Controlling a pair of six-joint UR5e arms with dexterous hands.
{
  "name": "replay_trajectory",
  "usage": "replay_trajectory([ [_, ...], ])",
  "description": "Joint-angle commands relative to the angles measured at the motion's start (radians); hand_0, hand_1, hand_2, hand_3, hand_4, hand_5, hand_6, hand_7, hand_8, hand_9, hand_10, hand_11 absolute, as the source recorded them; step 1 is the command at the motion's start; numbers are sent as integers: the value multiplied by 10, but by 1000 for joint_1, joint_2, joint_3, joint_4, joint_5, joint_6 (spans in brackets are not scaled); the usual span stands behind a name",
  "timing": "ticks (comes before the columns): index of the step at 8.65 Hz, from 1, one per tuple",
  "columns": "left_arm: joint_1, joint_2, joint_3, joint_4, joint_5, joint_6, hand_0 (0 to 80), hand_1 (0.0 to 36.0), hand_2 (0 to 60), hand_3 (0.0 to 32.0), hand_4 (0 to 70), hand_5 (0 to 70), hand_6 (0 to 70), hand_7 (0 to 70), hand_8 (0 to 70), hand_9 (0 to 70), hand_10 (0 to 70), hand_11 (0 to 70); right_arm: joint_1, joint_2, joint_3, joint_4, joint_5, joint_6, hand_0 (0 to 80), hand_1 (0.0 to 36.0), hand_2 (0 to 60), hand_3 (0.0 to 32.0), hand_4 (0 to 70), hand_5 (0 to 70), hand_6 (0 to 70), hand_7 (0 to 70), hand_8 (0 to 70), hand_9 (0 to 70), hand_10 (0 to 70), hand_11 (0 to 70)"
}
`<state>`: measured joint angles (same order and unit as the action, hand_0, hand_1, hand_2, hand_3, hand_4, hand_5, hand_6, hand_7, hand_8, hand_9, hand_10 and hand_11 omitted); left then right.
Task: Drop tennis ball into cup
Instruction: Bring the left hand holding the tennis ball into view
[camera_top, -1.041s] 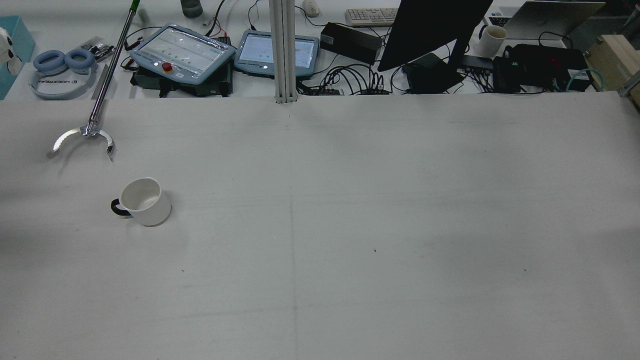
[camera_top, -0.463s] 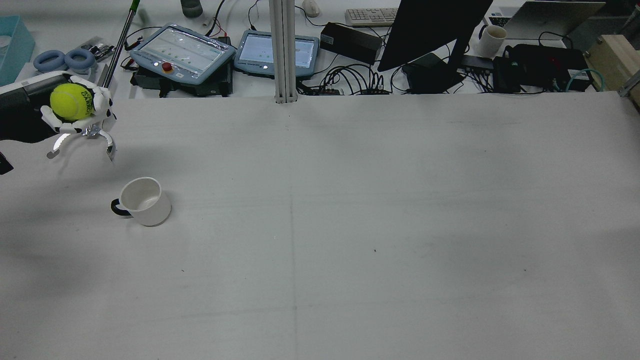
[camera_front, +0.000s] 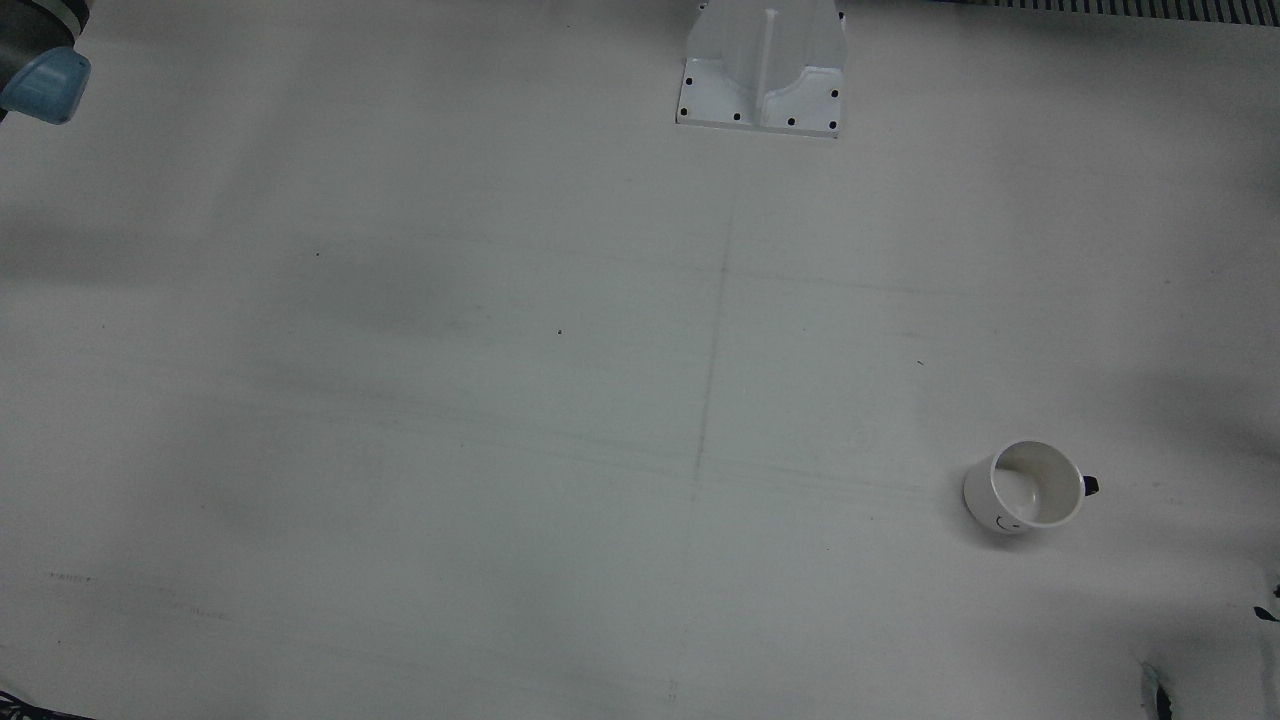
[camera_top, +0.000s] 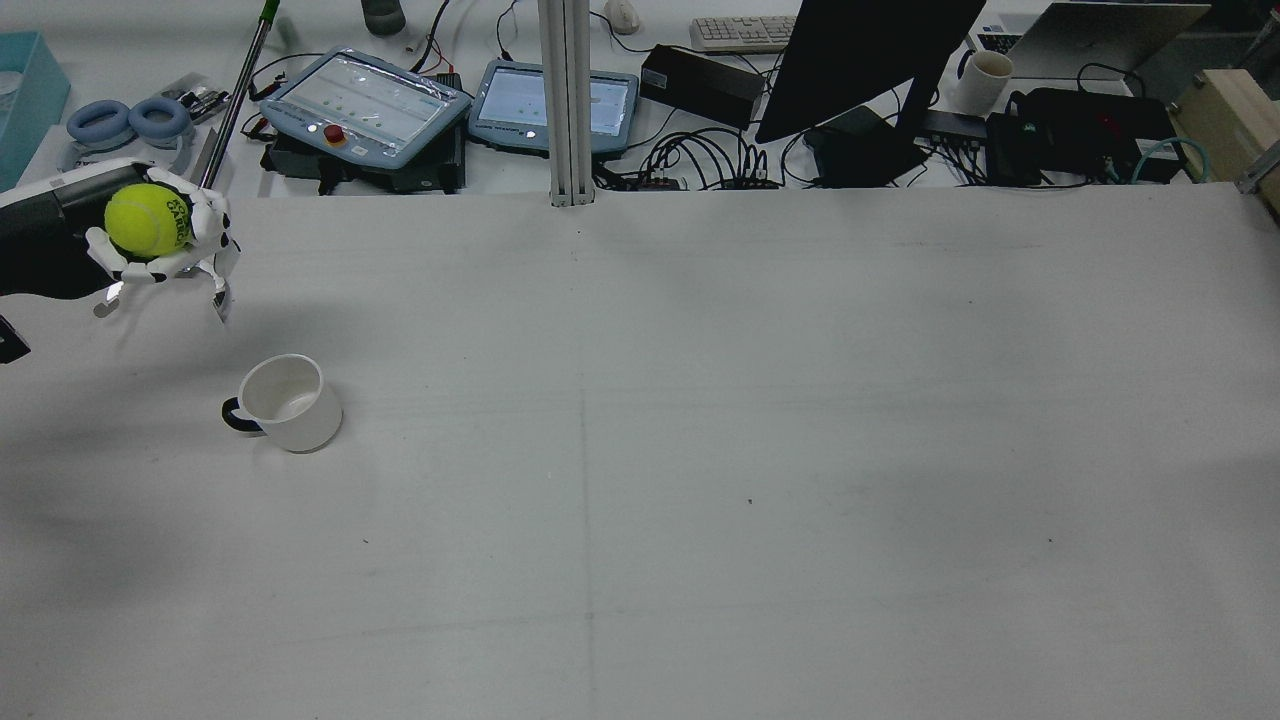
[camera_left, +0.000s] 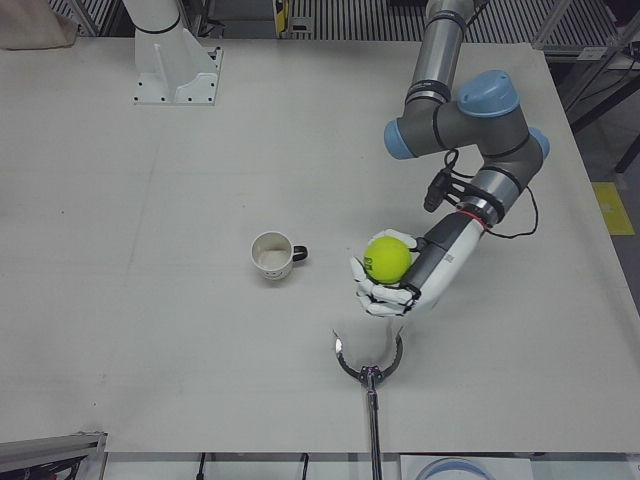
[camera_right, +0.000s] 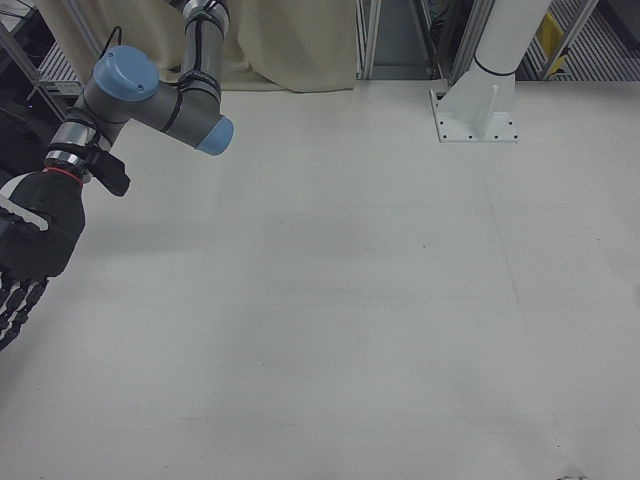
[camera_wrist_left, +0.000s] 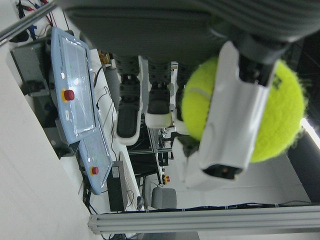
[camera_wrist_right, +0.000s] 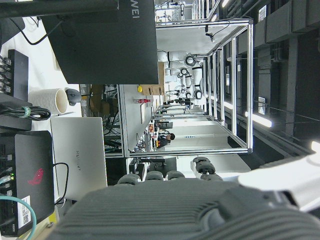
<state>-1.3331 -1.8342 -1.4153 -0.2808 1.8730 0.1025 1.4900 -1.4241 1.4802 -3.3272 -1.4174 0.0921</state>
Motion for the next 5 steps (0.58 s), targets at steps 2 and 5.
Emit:
replay_trajectory([
  [2, -115, 0, 96, -3, 0, 8, 800, 360, 600, 0, 700, 320, 700, 700, 519, 686, 345, 521, -1, -1, -1, 0, 0, 0, 0, 0, 0, 0, 0, 0, 0, 0, 0, 0, 0, 0],
  [5, -115, -3, 101, -6, 0, 6, 800, 360, 600, 0, 700, 259, 700, 700, 502, 676, 341, 515, -1, 1, -3, 0, 0, 0, 0, 0, 0, 0, 0, 0, 0, 0, 0, 0, 0, 0],
])
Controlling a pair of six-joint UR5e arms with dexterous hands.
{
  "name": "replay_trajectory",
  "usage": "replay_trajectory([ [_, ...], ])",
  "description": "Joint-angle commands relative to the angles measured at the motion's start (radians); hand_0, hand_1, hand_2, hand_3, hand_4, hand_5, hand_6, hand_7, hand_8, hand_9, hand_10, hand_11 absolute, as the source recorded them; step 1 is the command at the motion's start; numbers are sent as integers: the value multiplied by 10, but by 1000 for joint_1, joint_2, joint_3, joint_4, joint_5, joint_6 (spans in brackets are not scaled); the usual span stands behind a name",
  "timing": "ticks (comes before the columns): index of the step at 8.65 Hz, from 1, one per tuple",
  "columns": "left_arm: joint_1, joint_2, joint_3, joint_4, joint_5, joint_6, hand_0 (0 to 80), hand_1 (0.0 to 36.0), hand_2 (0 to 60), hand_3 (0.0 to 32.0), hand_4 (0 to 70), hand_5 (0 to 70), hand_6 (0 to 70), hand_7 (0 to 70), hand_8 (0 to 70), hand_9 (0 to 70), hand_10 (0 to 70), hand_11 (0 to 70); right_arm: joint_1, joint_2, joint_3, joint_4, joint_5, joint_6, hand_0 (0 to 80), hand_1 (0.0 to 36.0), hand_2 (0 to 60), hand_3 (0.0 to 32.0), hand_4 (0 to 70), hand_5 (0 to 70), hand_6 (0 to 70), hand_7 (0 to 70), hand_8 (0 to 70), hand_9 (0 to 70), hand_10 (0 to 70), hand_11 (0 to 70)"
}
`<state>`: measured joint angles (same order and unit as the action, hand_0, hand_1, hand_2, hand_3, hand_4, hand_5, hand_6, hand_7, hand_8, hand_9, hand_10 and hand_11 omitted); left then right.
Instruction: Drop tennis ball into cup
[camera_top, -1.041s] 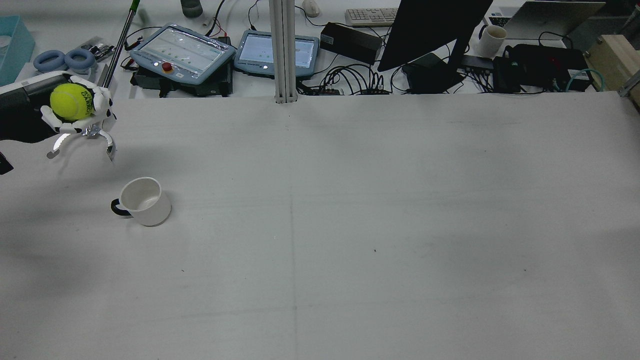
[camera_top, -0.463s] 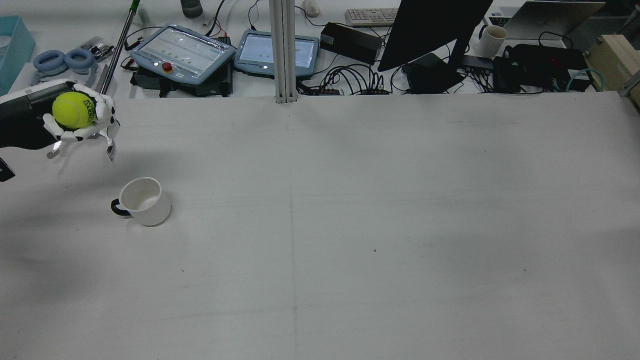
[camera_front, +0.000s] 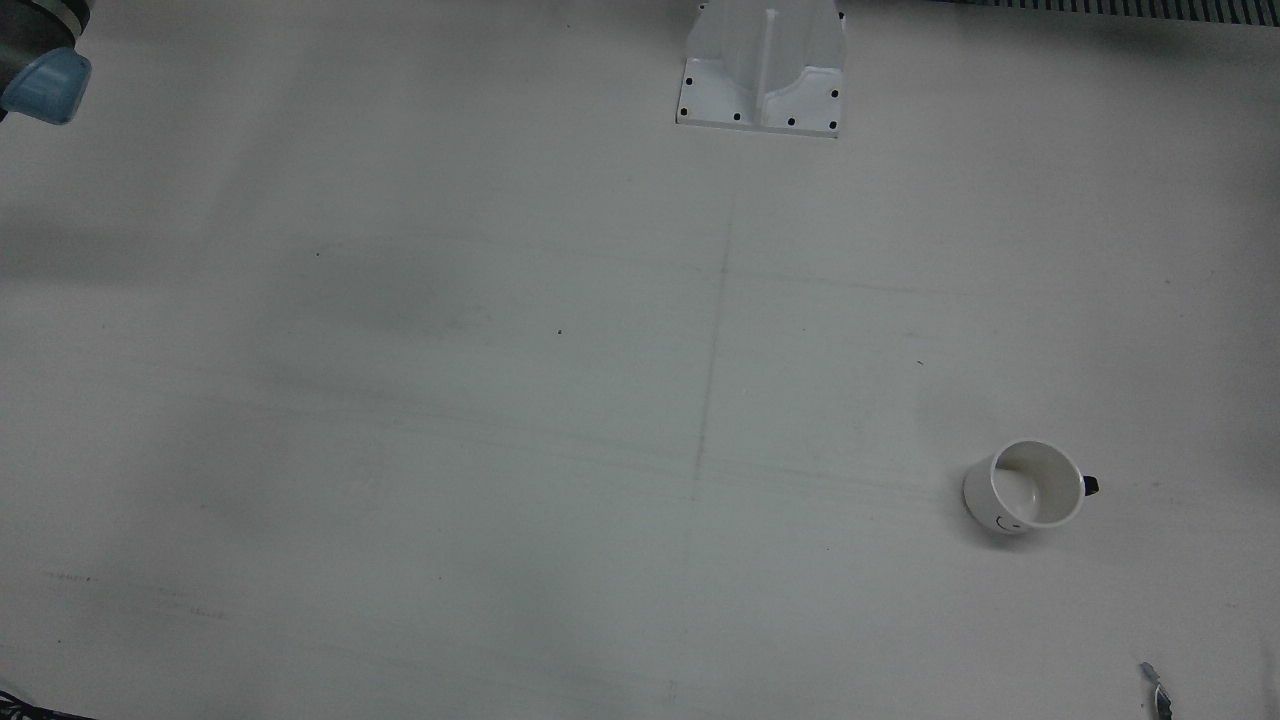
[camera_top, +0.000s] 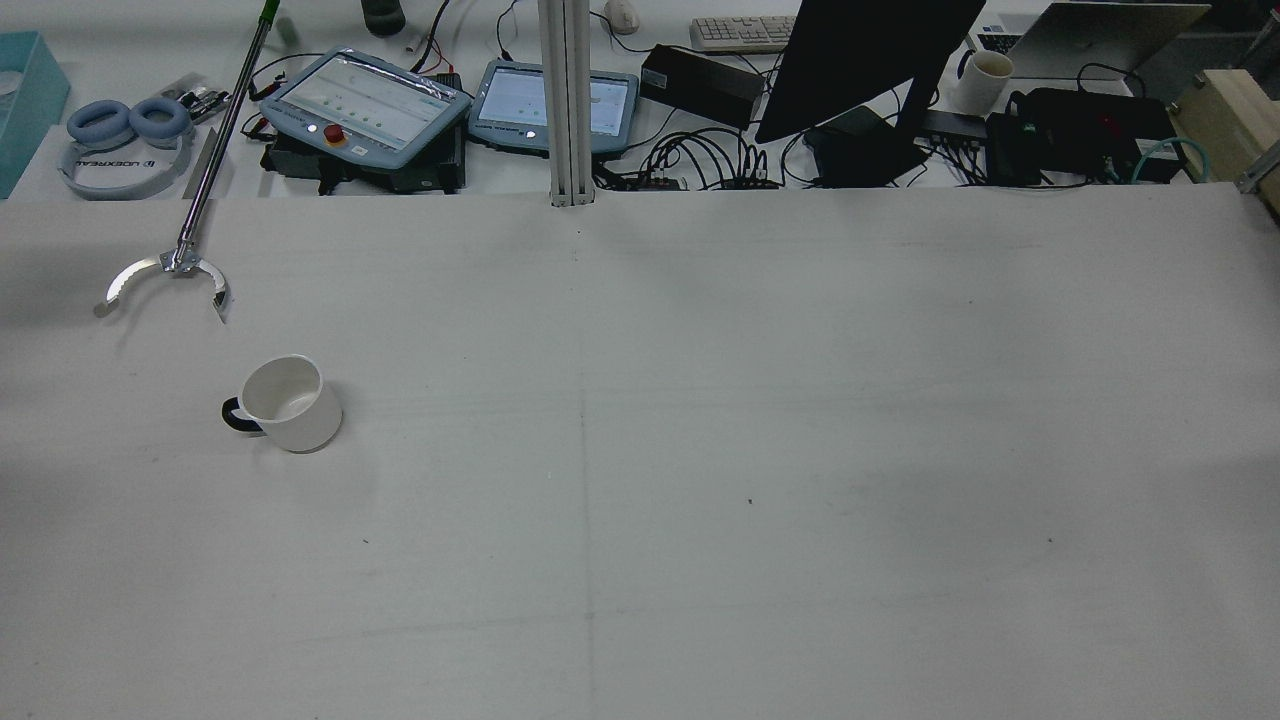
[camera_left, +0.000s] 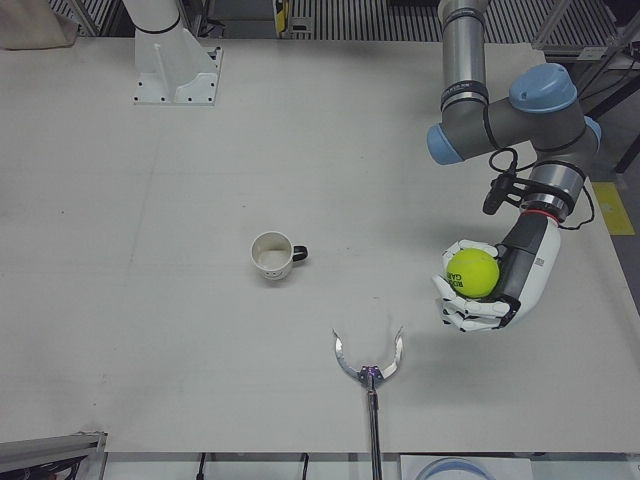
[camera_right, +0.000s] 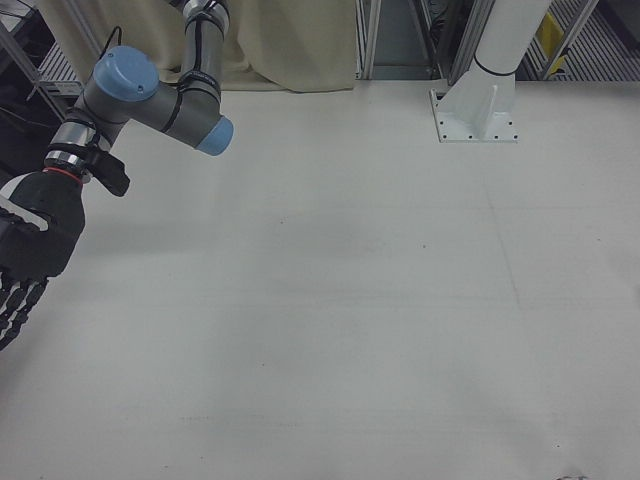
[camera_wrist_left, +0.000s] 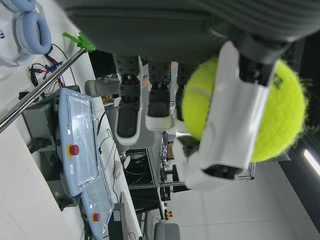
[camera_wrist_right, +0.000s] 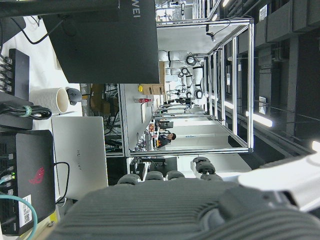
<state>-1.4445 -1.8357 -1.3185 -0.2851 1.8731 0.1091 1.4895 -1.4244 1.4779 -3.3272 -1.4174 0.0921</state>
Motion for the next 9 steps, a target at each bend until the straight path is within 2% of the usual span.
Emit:
replay_trajectory([
  [1, -7, -2, 4, -3, 0, 0, 800, 360, 600, 0, 700, 312, 700, 700, 509, 673, 340, 514, 0, -1, 1, 0, 0, 0, 0, 0, 0, 0, 0, 0, 0, 0, 0, 0, 0, 0],
  [3, -8, -4, 1, -2, 0, 0, 800, 360, 600, 0, 700, 274, 700, 700, 497, 669, 338, 513, 0, -1, 1, 0, 0, 0, 0, 0, 0, 0, 0, 0, 0, 0, 0, 0, 0, 0],
  [4, -8, -4, -1, -3, 0, 0, 800, 360, 600, 0, 700, 304, 700, 700, 504, 667, 338, 513, 0, -1, 1, 0, 0, 0, 0, 0, 0, 0, 0, 0, 0, 0, 0, 0, 0, 0],
  [6, -8, -4, -2, -3, 0, 0, 800, 360, 600, 0, 700, 274, 700, 700, 494, 664, 337, 511, 0, 1, 1, 0, 0, 0, 0, 0, 0, 0, 0, 0, 0, 0, 0, 0, 0, 0],
  [8, -8, -4, -2, -3, 0, 0, 800, 360, 600, 0, 700, 303, 700, 700, 500, 661, 336, 509, 0, -1, 1, 0, 0, 0, 0, 0, 0, 0, 0, 0, 0, 0, 0, 0, 0, 0],
  [9, -8, -4, -2, -3, 0, 0, 800, 360, 600, 0, 700, 281, 700, 700, 498, 660, 335, 509, 0, -1, 1, 0, 0, 0, 0, 0, 0, 0, 0, 0, 0, 0, 0, 0, 0, 0],
])
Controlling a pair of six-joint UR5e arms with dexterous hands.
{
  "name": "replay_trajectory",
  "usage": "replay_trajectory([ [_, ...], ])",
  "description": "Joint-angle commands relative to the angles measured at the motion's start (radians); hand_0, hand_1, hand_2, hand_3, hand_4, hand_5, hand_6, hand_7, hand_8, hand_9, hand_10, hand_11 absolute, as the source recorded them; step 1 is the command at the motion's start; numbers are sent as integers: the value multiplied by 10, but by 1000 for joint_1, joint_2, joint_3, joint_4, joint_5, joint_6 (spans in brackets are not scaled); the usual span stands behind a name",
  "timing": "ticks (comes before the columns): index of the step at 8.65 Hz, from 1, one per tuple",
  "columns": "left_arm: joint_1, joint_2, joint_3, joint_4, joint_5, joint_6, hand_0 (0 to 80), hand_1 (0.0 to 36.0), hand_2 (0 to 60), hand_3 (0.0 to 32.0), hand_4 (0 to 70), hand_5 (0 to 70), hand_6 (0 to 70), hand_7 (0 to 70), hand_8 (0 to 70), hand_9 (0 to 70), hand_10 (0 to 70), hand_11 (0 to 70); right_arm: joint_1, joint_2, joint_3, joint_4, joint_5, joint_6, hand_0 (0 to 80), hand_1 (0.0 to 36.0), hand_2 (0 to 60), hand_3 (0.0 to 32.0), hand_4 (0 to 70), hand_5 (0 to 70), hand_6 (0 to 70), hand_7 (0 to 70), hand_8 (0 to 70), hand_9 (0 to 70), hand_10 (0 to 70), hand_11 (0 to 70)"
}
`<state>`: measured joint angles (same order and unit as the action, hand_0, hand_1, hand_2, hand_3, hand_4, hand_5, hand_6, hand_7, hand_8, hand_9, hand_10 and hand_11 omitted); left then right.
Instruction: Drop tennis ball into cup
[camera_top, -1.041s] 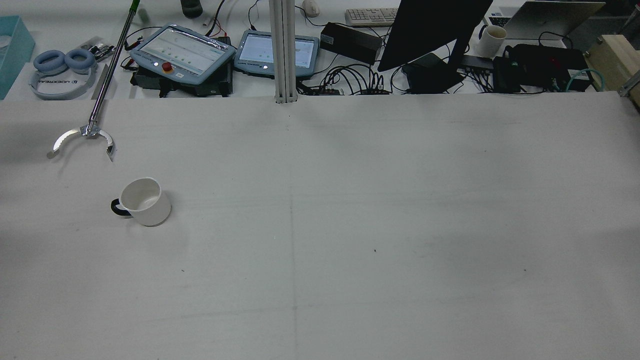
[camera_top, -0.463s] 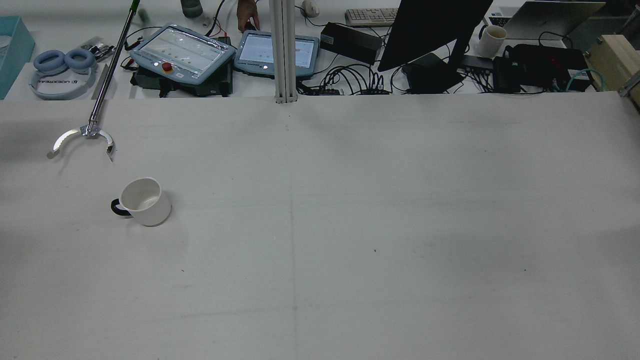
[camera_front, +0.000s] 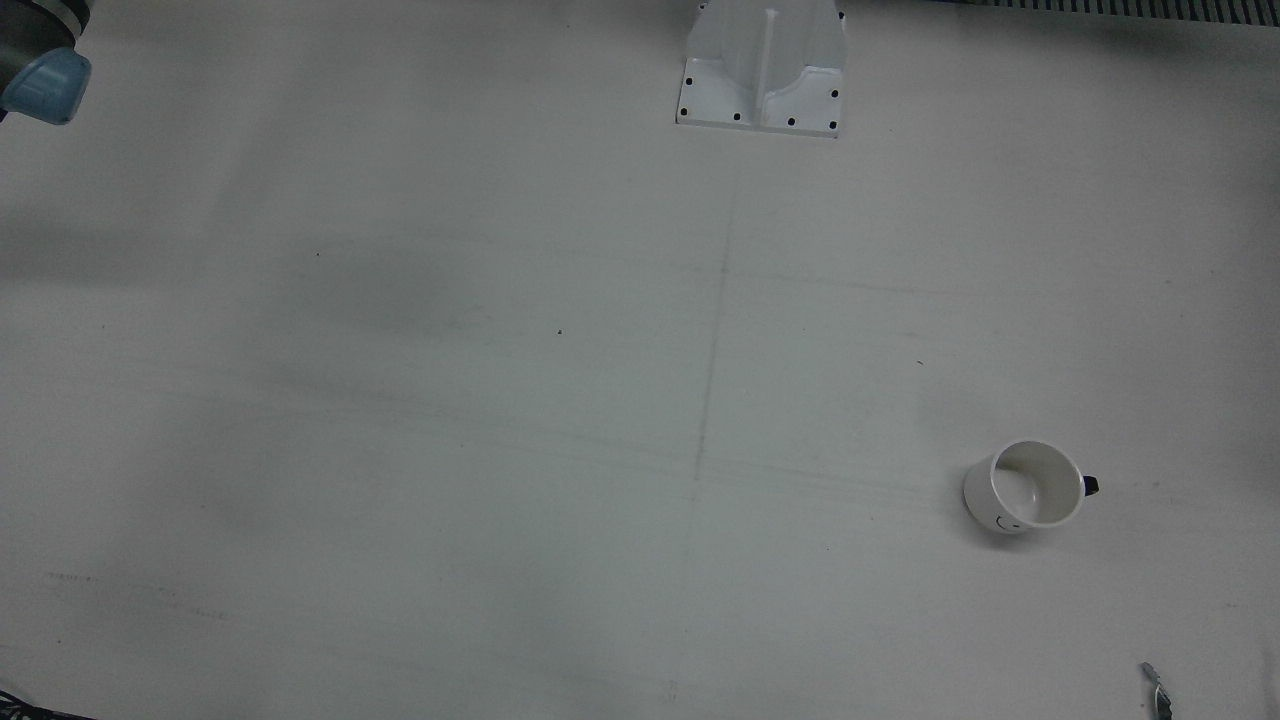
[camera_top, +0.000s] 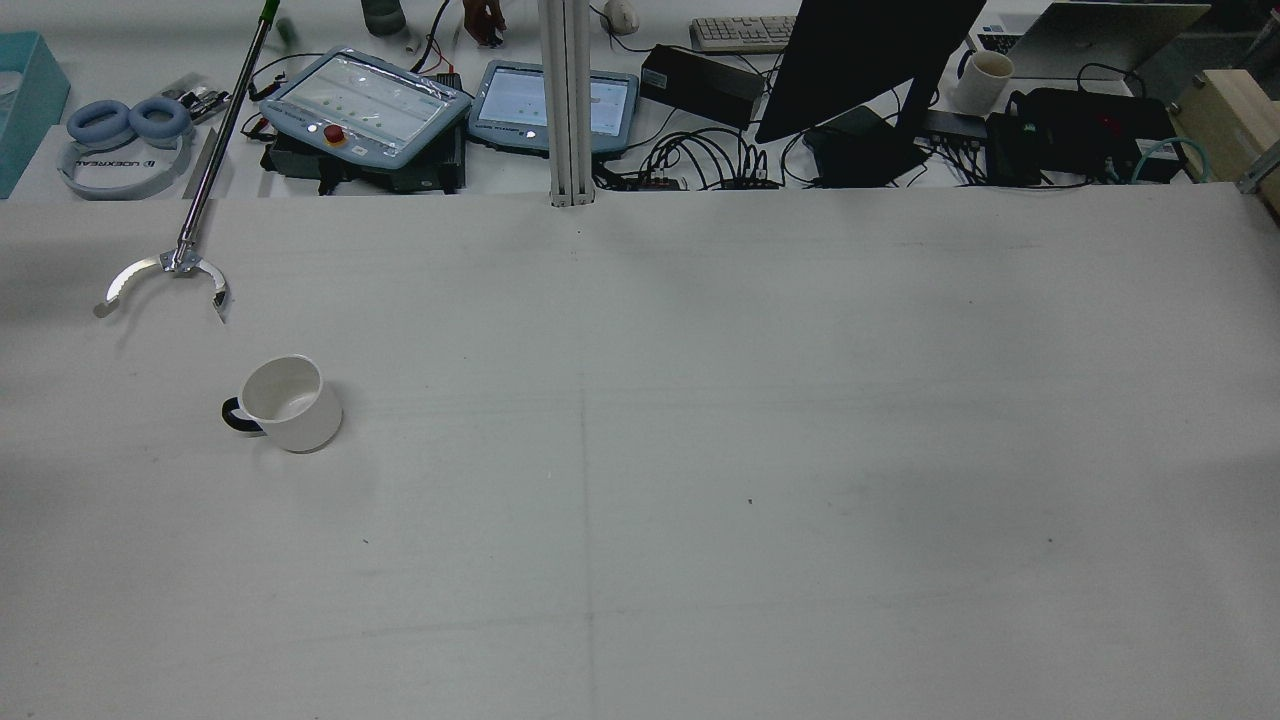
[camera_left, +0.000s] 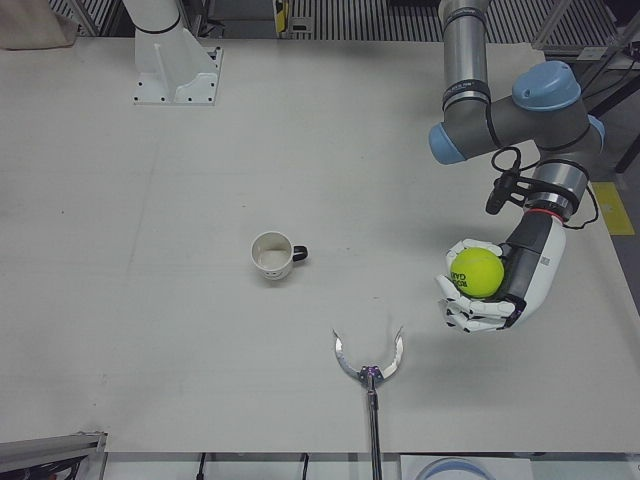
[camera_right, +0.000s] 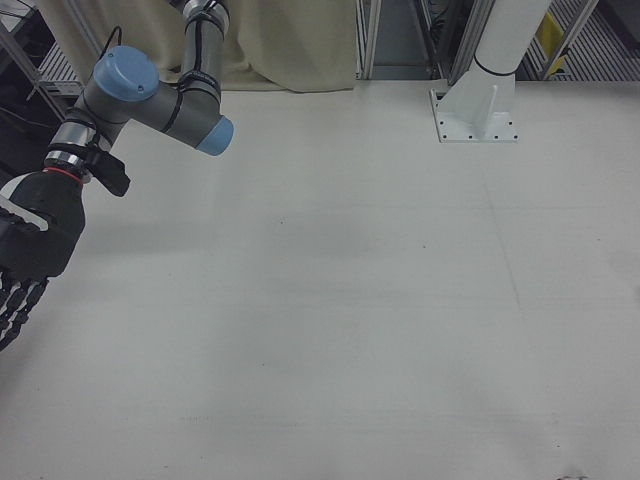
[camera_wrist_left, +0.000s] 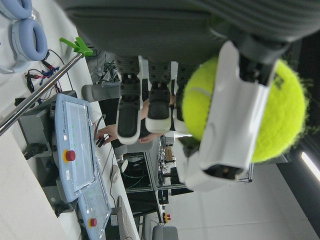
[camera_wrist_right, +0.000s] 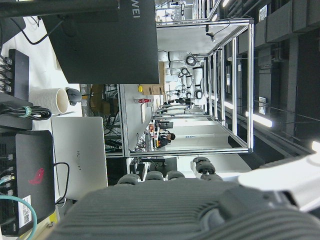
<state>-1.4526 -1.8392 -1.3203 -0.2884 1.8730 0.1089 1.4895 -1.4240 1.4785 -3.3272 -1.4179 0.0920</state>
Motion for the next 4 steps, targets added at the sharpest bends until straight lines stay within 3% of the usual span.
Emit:
replay_trajectory([
  [1, 0, 0, 0, 0, 0, 0, 800, 360, 600, 0, 700, 288, 700, 700, 491, 659, 335, 508, 0, -1, 0, 0, 1, 0, 0, 0, 0, 0, 0, 0, 0, 0, 0, 0, 0, 0],
  [2, 0, 0, 0, 0, 0, 0, 800, 360, 600, 0, 700, 266, 700, 700, 488, 658, 334, 507, 0, -1, 0, 0, 1, 0, 0, 0, 0, 0, 0, 0, 0, 0, 0, 0, 0, 0],
  [4, 0, 0, -5, 0, 0, 0, 800, 360, 600, 0, 700, 303, 700, 700, 496, 657, 333, 506, 0, -1, 0, 0, 1, 0, 0, 0, 0, 0, 0, 0, 0, 0, 0, 0, 0, 0],
])
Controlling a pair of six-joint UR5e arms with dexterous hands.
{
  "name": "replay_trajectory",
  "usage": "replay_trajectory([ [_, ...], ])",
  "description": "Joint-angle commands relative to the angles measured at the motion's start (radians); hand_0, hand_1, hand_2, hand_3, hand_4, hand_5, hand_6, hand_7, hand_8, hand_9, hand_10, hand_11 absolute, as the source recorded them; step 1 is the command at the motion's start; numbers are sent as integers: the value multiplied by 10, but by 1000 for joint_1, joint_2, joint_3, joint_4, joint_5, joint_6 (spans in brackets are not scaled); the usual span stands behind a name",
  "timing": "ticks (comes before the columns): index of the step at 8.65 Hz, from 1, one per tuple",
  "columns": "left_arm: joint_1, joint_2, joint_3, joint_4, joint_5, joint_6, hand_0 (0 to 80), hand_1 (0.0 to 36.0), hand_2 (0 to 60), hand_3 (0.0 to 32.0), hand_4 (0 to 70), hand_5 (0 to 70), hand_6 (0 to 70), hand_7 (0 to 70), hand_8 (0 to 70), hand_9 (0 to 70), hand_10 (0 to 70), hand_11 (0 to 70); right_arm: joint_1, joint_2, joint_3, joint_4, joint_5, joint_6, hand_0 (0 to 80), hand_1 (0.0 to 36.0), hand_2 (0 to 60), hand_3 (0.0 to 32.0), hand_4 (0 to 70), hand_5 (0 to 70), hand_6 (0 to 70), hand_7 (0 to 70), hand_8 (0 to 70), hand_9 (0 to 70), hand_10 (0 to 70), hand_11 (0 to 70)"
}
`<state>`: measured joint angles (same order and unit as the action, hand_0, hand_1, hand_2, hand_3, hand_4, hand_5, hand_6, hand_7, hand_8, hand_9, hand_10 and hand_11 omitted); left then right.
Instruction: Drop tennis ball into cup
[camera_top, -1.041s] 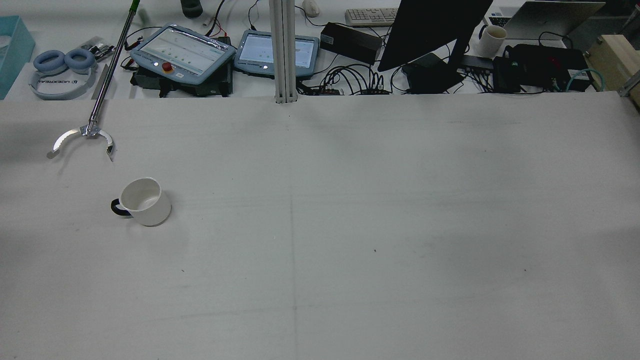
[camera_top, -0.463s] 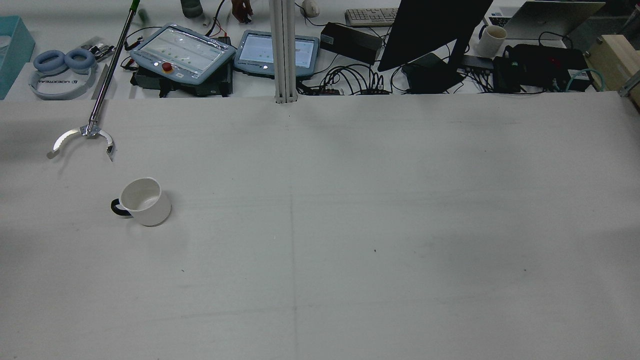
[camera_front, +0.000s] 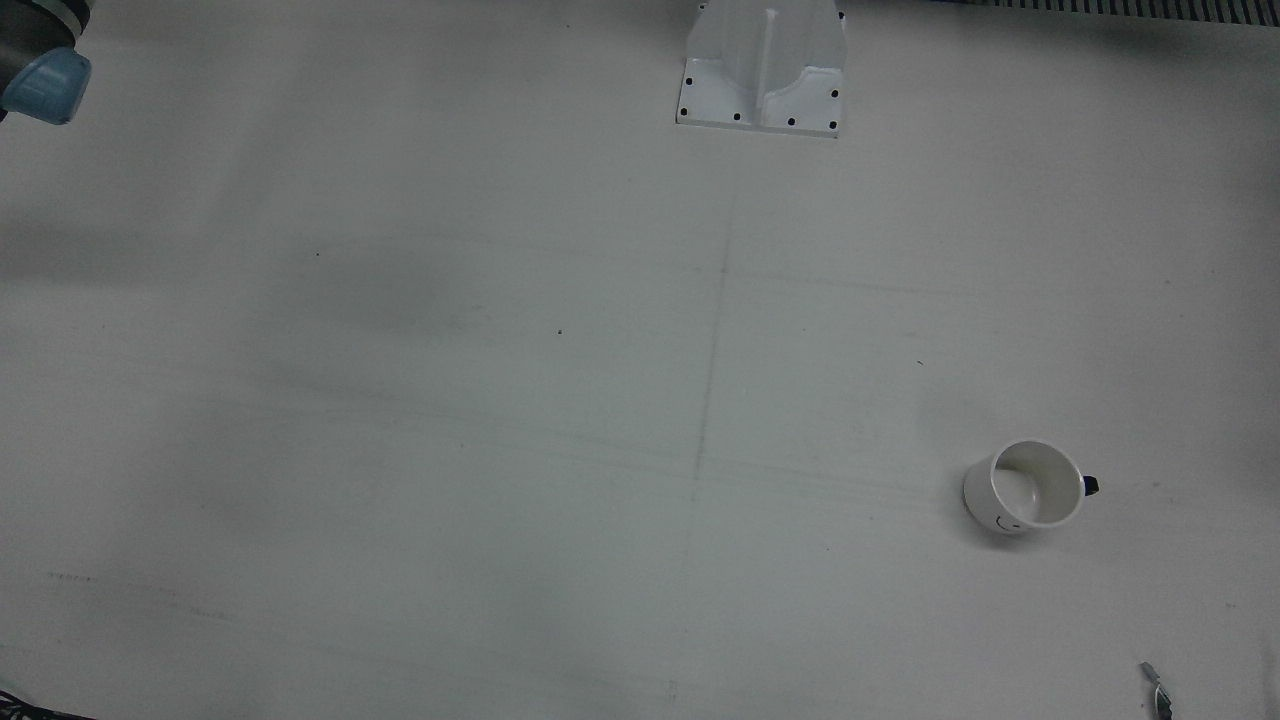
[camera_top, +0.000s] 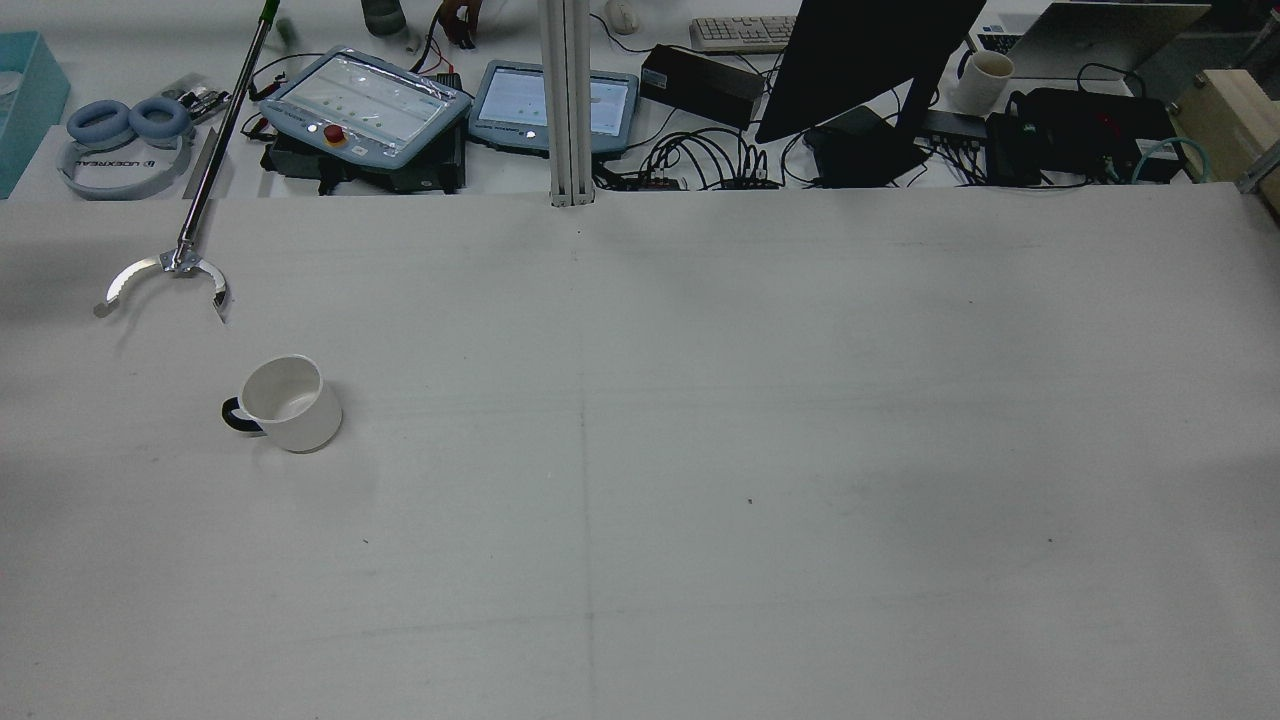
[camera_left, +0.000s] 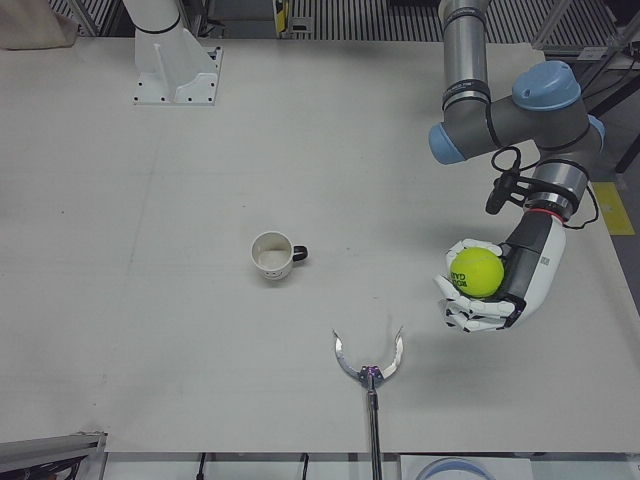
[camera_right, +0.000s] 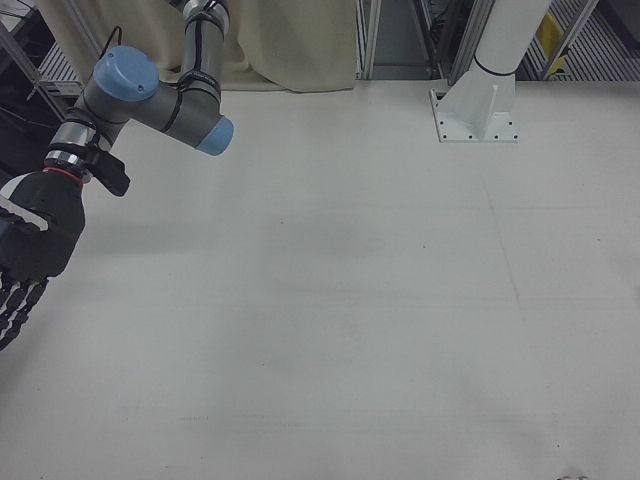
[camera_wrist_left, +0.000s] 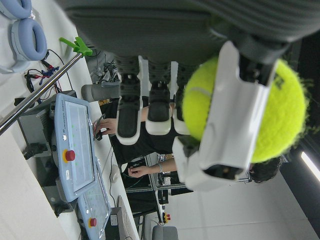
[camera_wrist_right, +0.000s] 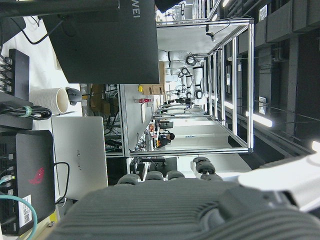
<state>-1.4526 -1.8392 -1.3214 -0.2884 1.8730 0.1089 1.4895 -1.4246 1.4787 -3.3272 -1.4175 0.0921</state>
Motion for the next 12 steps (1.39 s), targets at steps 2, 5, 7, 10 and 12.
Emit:
replay_trajectory([
  [2, 20, 2, -82, 15, 3, -2, 800, 360, 600, 0, 700, 287, 700, 700, 494, 655, 329, 501, 0, 0, 0, 0, 0, 0, 0, 0, 0, 0, 0, 0, 0, 0, 0, 0, 0, 0],
  [5, 157, 0, -145, 22, 2, -2, 800, 360, 600, 0, 700, 281, 700, 700, 491, 651, 327, 499, 2, 1, 3, 0, -1, 0, 0, 0, 0, 0, 0, 0, 0, 0, 0, 0, 0, 0],
  [7, 213, 11, -208, -7, 0, -2, 800, 360, 600, 0, 698, 281, 700, 700, 487, 648, 325, 497, 2, 0, 3, 0, 0, 0, 0, 0, 0, 0, 0, 0, 0, 0, 0, 0, 0, 0],
  [10, 279, 65, -237, -69, -6, -2, 800, 360, 600, 0, 683, 266, 683, 700, 469, 644, 324, 495, 2, 0, 0, 0, 0, 0, 0, 0, 0, 0, 0, 0, 0, 0, 0, 0, 0, 0],
  [12, 328, 128, -248, -159, -14, -6, 800, 360, 600, 0, 678, 289, 700, 700, 484, 644, 322, 493, 3, 0, 2, 0, 0, 0, 0, 0, 0, 0, 0, 0, 0, 0, 0, 0, 0, 0],
])
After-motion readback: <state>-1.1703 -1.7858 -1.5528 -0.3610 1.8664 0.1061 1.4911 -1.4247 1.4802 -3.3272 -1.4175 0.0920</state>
